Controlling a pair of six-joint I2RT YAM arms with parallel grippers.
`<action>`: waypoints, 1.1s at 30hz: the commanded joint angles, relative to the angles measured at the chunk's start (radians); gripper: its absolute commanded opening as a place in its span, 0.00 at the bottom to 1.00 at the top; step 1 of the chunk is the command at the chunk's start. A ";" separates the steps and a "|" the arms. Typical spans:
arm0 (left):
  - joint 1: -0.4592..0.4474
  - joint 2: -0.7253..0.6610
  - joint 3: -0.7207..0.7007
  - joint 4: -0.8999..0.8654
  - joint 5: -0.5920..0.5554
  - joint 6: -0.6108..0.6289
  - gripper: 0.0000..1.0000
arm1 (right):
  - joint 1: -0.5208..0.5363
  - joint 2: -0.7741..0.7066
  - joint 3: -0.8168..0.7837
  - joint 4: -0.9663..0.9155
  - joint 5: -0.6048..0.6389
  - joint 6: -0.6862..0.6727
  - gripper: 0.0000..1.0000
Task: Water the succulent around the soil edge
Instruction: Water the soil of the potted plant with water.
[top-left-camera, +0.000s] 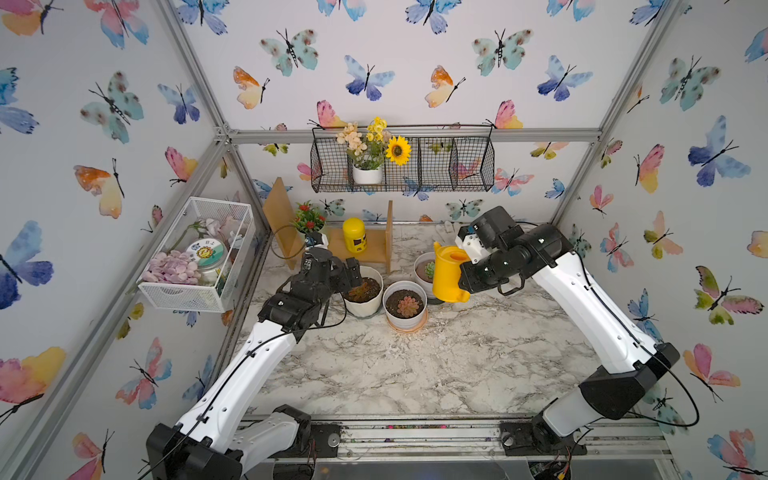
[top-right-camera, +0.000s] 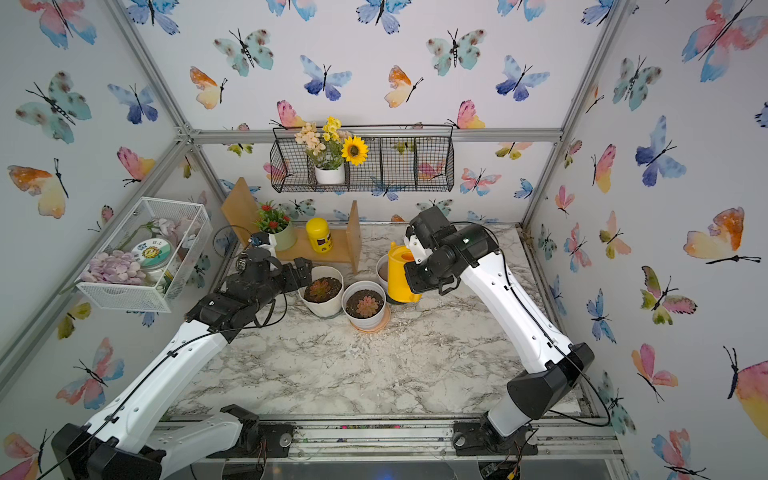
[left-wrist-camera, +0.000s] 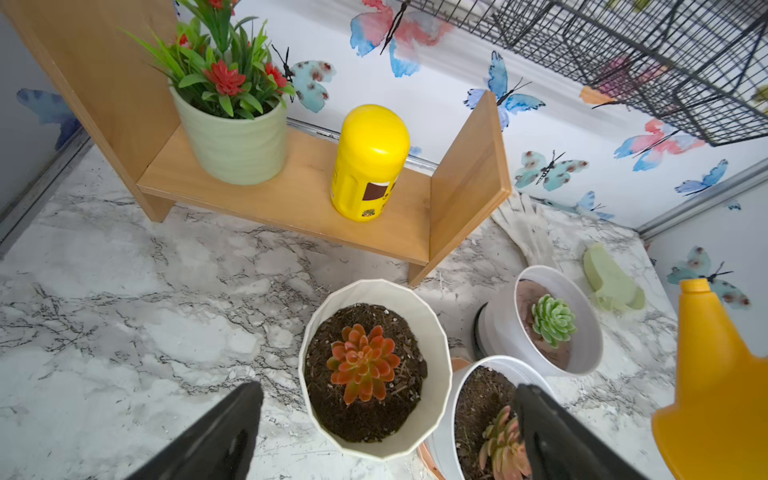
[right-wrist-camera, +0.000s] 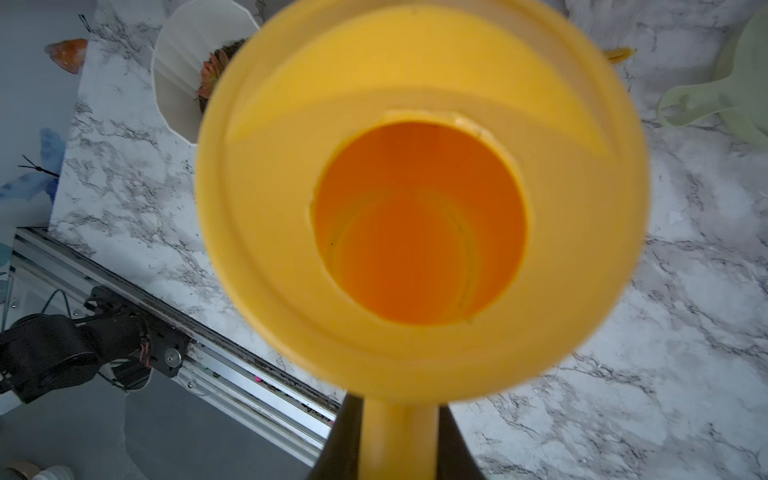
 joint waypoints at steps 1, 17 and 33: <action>0.000 -0.016 0.022 -0.112 0.087 0.011 0.98 | -0.002 -0.005 -0.076 -0.058 -0.073 0.027 0.02; -0.001 -0.022 -0.002 -0.150 0.130 0.000 0.99 | -0.001 -0.009 -0.132 -0.058 -0.134 0.036 0.02; 0.000 -0.046 -0.016 -0.161 0.120 -0.018 0.99 | -0.002 0.112 -0.026 -0.057 -0.181 0.012 0.02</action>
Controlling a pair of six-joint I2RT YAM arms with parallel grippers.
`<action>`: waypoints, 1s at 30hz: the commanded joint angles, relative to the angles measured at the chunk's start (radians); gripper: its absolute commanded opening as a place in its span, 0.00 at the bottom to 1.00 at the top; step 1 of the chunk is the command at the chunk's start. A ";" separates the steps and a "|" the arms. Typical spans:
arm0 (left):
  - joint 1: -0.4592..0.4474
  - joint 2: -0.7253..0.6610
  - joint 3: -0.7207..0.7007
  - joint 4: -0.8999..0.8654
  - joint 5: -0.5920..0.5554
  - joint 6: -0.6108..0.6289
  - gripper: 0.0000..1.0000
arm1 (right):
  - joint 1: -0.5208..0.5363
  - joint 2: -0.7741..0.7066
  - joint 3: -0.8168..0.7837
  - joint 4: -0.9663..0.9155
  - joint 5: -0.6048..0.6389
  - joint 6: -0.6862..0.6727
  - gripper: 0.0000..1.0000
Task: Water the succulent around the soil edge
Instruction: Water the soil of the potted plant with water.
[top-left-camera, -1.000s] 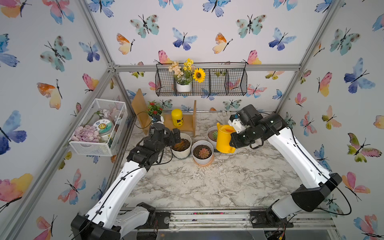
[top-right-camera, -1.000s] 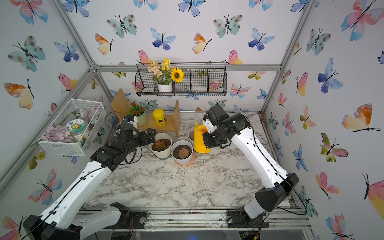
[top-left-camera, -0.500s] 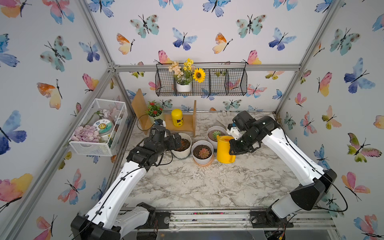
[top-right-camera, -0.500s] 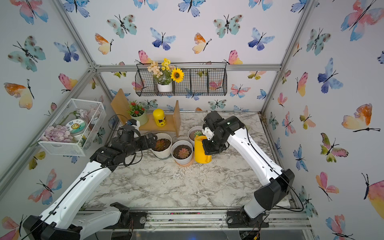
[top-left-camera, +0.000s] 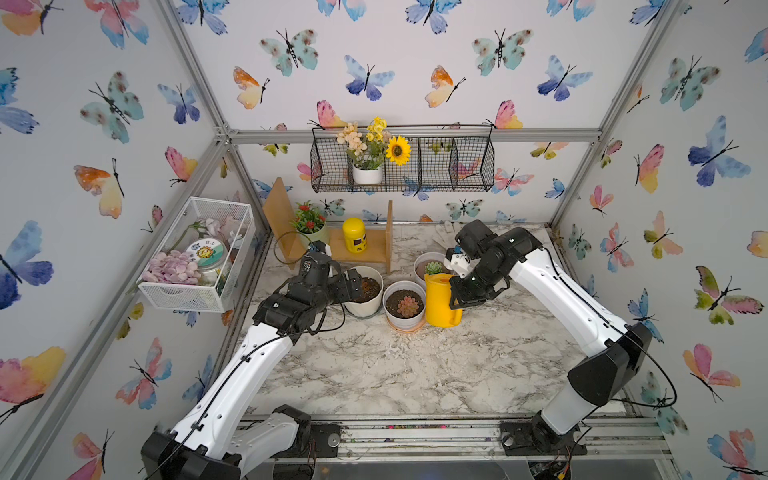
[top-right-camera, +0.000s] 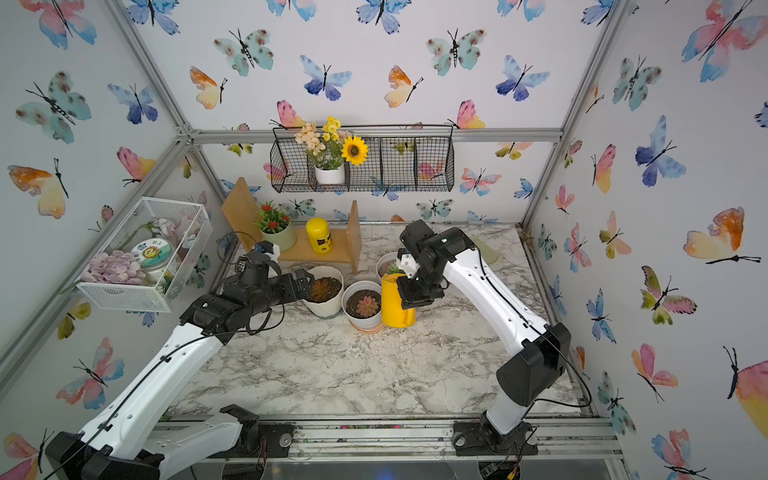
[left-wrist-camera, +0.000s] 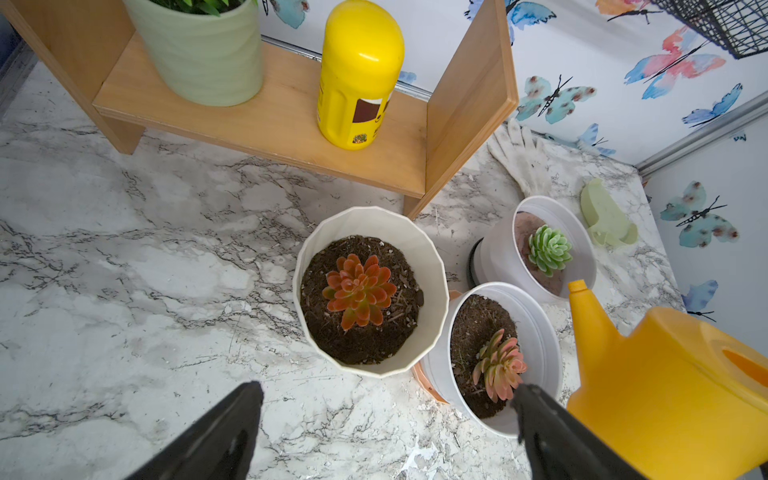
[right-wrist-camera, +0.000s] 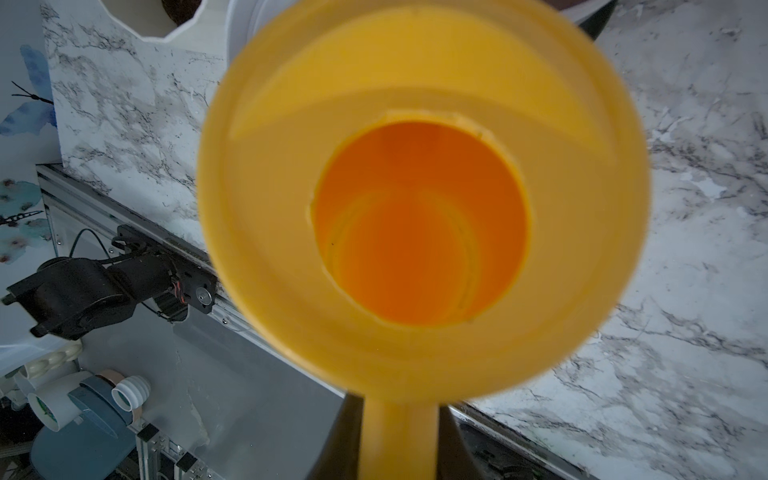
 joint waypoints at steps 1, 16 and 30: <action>-0.001 -0.026 -0.013 -0.008 0.030 -0.011 0.99 | -0.002 0.007 0.051 -0.006 -0.036 -0.009 0.02; 0.000 0.002 0.011 0.009 0.043 -0.021 0.99 | -0.030 0.126 0.210 -0.004 -0.070 -0.025 0.02; 0.002 0.064 0.047 0.036 0.063 -0.017 0.98 | -0.158 0.118 0.250 -0.005 -0.252 -0.048 0.02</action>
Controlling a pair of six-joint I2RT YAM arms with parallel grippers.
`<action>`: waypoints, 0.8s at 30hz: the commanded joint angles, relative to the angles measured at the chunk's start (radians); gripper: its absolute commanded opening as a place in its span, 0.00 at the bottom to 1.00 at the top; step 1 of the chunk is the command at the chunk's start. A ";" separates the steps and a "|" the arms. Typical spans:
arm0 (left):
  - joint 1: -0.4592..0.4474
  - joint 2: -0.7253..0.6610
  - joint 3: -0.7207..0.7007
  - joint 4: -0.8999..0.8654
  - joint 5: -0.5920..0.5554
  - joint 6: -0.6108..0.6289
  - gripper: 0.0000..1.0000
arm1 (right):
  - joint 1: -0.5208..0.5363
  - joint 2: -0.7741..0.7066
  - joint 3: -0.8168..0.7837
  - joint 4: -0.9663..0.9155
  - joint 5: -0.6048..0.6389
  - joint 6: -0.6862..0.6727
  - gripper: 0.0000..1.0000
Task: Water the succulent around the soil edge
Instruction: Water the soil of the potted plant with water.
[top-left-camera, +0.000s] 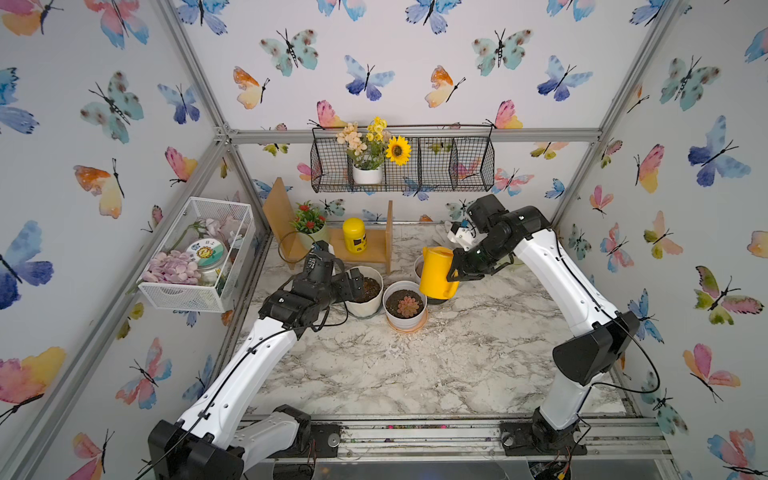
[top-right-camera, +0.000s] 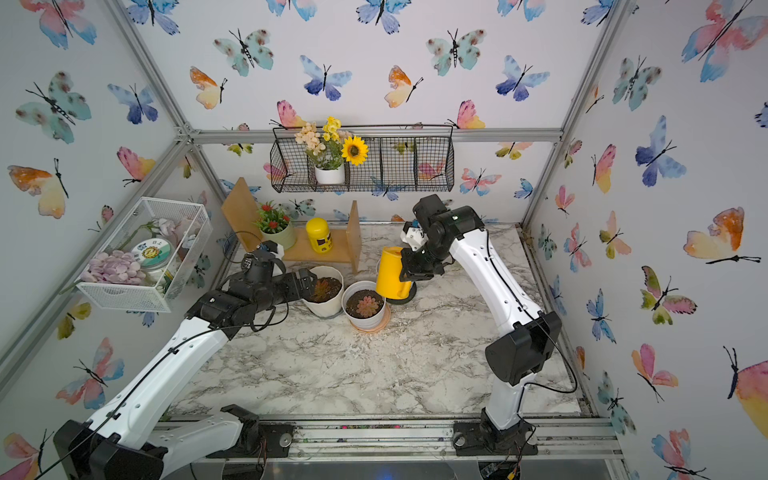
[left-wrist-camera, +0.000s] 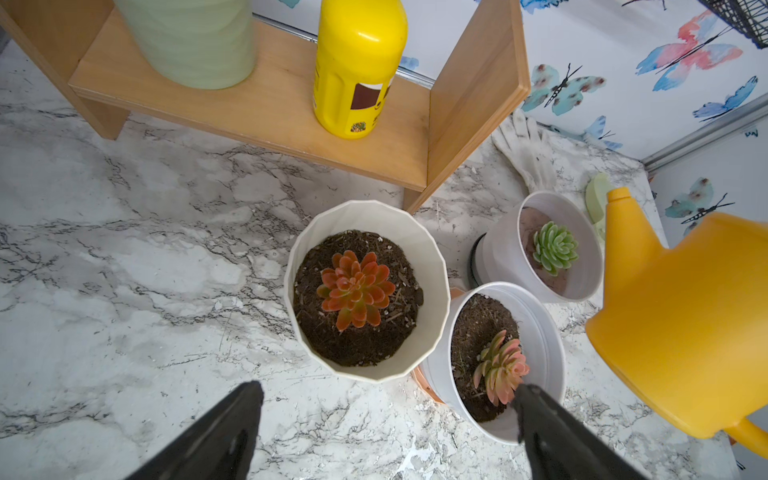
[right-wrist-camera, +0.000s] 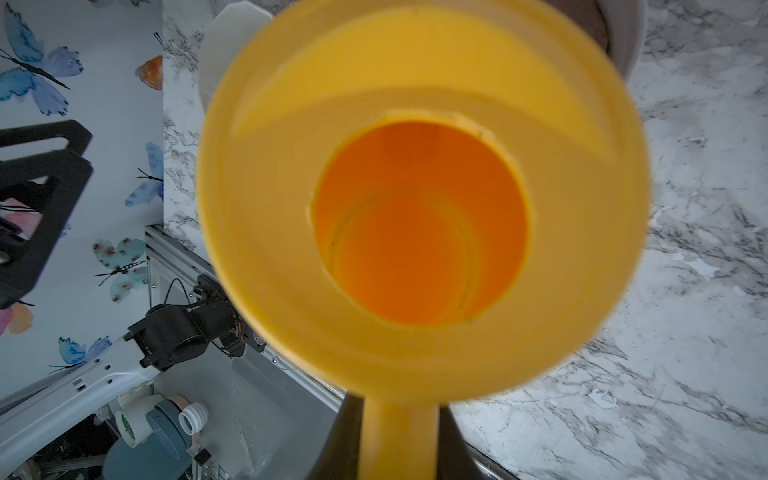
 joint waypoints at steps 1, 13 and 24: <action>0.004 0.012 0.038 0.026 0.044 -0.002 0.99 | -0.028 -0.009 0.008 -0.001 -0.127 -0.022 0.02; 0.027 0.047 0.047 0.060 0.074 0.006 0.99 | -0.114 -0.042 -0.082 -0.001 -0.292 0.020 0.02; 0.075 0.073 0.063 0.089 0.136 0.016 0.99 | -0.146 0.004 -0.053 -0.002 -0.319 0.090 0.02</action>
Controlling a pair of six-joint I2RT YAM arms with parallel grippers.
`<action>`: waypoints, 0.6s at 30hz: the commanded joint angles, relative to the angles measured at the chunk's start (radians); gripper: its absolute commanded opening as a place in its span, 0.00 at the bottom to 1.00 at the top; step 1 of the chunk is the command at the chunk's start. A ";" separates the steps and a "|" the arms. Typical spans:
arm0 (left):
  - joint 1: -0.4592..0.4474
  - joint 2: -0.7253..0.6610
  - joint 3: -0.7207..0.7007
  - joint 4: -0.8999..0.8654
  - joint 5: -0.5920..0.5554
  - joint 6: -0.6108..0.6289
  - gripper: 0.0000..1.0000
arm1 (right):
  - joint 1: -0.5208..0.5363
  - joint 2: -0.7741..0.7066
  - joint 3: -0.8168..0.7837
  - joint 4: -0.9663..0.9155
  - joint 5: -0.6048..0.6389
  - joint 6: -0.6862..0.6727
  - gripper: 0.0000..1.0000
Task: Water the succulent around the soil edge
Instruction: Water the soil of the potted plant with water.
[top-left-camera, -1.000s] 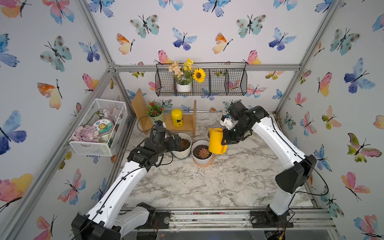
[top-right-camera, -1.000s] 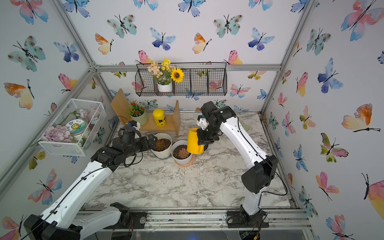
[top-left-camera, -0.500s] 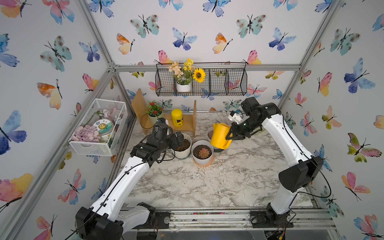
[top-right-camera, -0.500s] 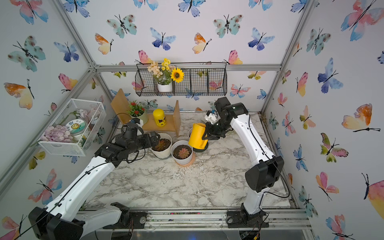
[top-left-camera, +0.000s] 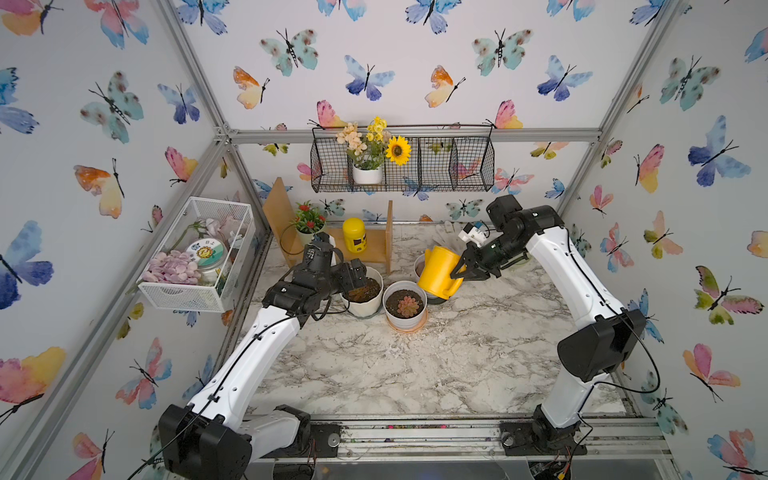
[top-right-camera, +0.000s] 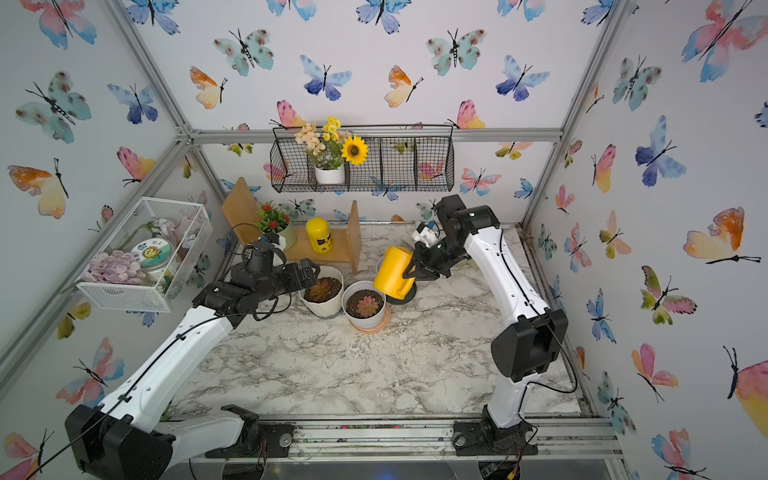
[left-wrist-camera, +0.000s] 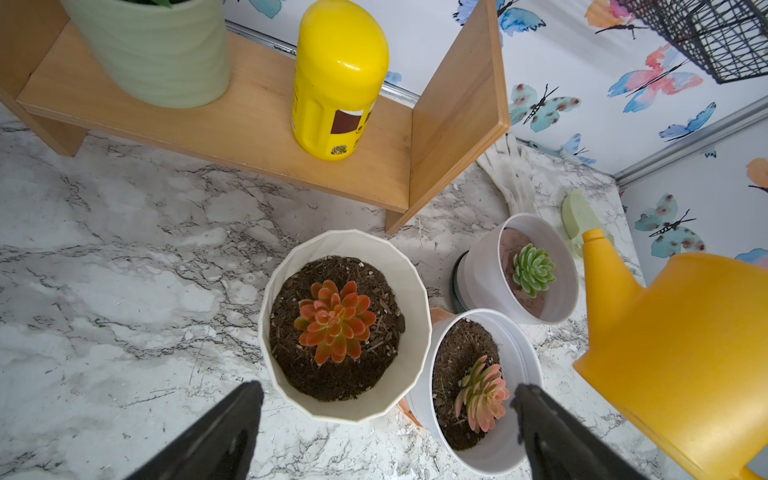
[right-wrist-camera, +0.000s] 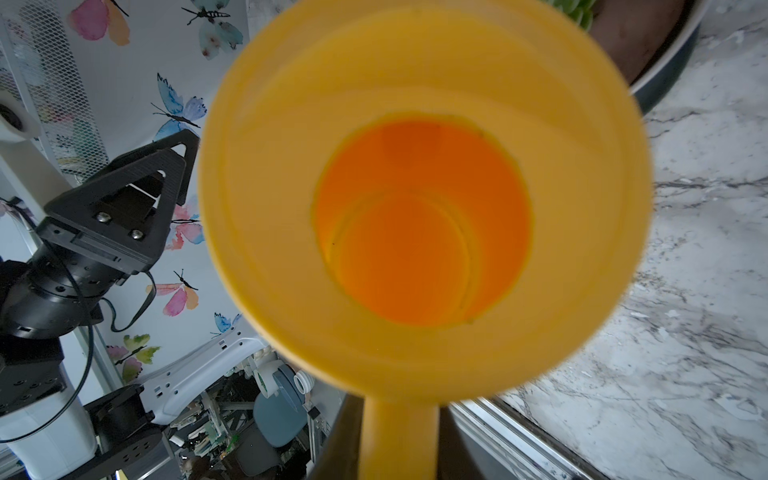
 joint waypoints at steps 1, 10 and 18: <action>0.019 0.007 0.025 0.027 0.056 0.016 0.99 | -0.017 0.004 0.010 -0.001 -0.042 0.029 0.02; 0.064 0.026 0.031 0.039 0.115 0.030 0.99 | -0.060 -0.057 -0.055 -0.001 -0.027 0.045 0.02; 0.076 0.031 0.027 0.043 0.136 0.033 0.98 | -0.062 -0.137 -0.143 -0.001 -0.018 0.055 0.02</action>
